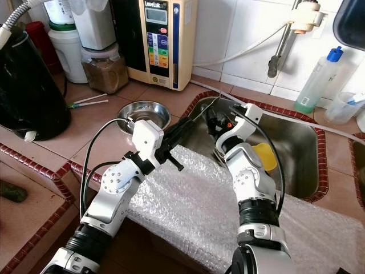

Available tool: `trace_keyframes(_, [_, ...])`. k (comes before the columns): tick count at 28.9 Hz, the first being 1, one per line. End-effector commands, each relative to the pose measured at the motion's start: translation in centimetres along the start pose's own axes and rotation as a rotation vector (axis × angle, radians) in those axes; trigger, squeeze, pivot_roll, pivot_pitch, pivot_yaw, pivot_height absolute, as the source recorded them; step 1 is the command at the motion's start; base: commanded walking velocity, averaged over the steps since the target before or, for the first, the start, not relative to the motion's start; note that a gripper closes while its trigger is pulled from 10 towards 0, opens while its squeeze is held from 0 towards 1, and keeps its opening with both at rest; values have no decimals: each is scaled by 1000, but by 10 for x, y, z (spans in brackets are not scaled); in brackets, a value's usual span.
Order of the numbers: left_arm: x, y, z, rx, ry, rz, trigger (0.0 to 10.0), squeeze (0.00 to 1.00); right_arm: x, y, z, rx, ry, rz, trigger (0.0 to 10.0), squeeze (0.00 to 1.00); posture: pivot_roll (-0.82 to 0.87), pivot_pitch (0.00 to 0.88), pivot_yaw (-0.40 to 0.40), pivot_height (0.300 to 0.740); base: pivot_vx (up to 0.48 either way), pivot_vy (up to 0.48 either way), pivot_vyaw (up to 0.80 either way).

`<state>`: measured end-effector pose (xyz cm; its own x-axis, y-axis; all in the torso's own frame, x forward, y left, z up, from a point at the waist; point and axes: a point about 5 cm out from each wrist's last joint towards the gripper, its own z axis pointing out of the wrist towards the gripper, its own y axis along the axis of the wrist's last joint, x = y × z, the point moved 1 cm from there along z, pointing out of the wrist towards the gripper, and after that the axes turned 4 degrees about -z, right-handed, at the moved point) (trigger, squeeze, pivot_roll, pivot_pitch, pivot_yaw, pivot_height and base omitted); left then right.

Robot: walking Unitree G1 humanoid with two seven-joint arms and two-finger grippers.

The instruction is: Kitchen organization

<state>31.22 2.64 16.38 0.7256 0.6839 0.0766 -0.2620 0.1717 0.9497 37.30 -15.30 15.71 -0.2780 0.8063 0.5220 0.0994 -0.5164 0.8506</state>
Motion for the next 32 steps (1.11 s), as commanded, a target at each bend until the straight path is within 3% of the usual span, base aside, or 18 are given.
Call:
trace_keyframes(1, [2, 3, 3, -11, -5, 15, 0, 0, -3, 7, -1, -9, 2, -10, 10000, 0, 2, 0, -6, 740, 0, 0, 0])
trace_keyframes(5, [13, 7, 2, -16, 26, 32, 0, 0, -20, 9, -13, 8, -30, -36, 10000, 0, 3, 0, -5, 740, 0, 0, 0])
trace_keyframes(10, [18, 7, 1, -15, 38, 36, 0, 0, -24, 10, -18, 12, -26, -34, 10000, 0, -2, 0, -2, 740, 0, 0, 0])
trace_keyframes(15, [21, 7, 1, -11, 44, 44, 0, 0, -16, 12, -25, 29, 79, -6, 10000, 0, -4, 0, 2, 740, 0, 0, 0])
trace_keyframes(19, [18, 4, 1, -4, 27, 40, 0, 0, 4, 17, -27, 11, 221, 116, 10000, 0, -4, 0, 5, 740, 0, 0, 0])
trace_keyframes(32, [9, 3, 4, -9, 2, 27, 0, 0, 19, 13, -27, 34, 300, 184, 10000, 0, -3, 0, 2, 740, 0, 0, 0])
